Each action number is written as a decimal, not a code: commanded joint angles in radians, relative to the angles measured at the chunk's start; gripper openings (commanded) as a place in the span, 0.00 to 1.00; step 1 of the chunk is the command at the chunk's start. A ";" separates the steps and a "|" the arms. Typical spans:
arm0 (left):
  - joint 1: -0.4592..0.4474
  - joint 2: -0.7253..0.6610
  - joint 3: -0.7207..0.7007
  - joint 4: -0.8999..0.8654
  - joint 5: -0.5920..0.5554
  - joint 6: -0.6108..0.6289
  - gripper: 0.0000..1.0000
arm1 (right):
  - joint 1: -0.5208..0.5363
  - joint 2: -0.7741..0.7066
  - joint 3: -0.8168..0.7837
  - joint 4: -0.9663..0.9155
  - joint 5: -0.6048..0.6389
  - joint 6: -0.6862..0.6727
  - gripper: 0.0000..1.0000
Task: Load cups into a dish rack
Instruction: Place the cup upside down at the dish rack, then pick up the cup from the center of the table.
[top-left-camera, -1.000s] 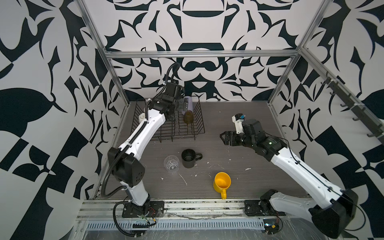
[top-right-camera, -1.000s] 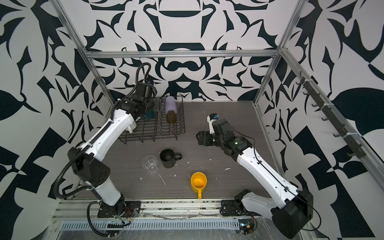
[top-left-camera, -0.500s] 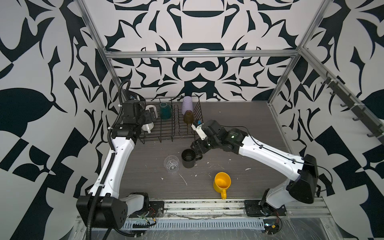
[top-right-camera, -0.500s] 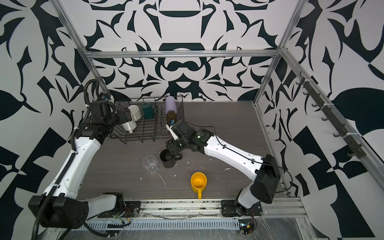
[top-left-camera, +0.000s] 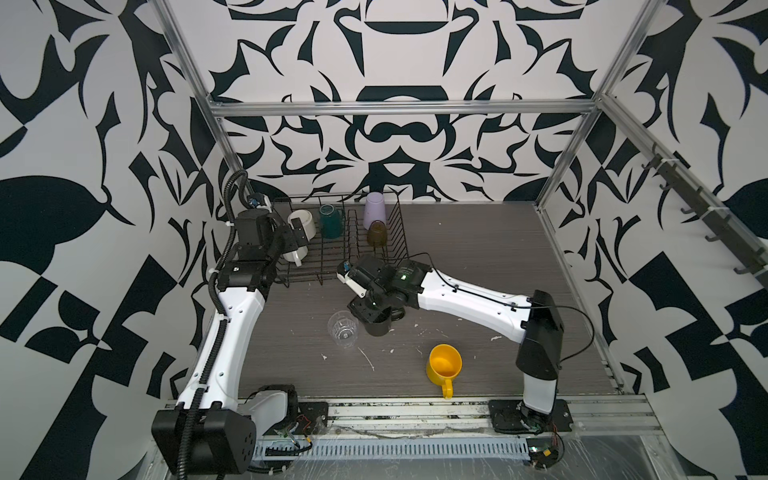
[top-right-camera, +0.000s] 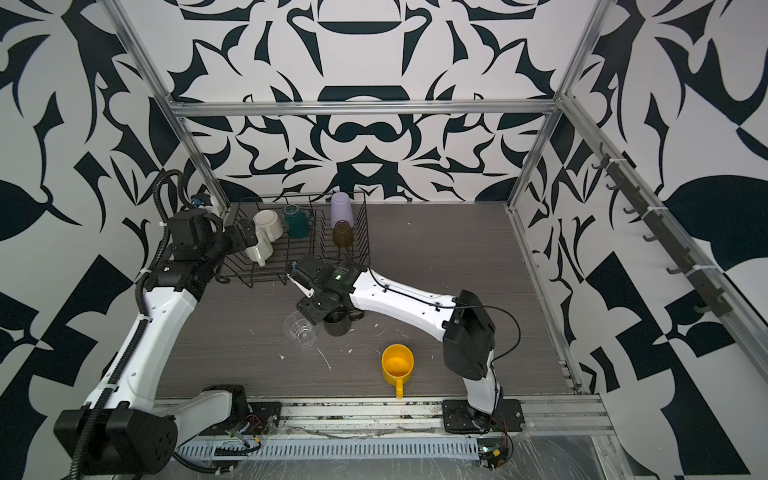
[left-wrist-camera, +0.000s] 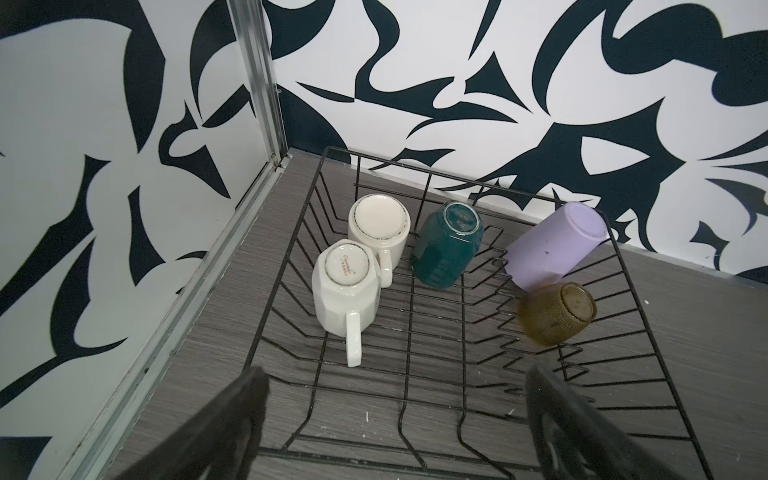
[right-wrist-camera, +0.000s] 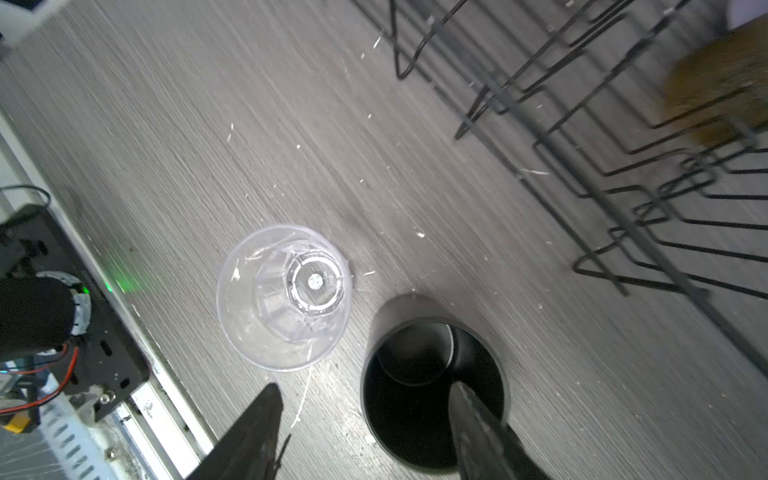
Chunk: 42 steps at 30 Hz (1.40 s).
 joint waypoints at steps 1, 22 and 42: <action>0.043 -0.014 -0.021 0.028 0.059 -0.057 0.99 | 0.010 0.020 0.065 -0.031 -0.003 -0.024 0.65; 0.119 -0.041 -0.034 0.025 0.094 -0.097 0.99 | 0.020 0.237 0.189 -0.014 -0.015 -0.027 0.46; 0.147 -0.036 -0.037 0.030 0.119 -0.116 0.99 | 0.020 0.160 0.176 0.017 -0.094 0.003 0.00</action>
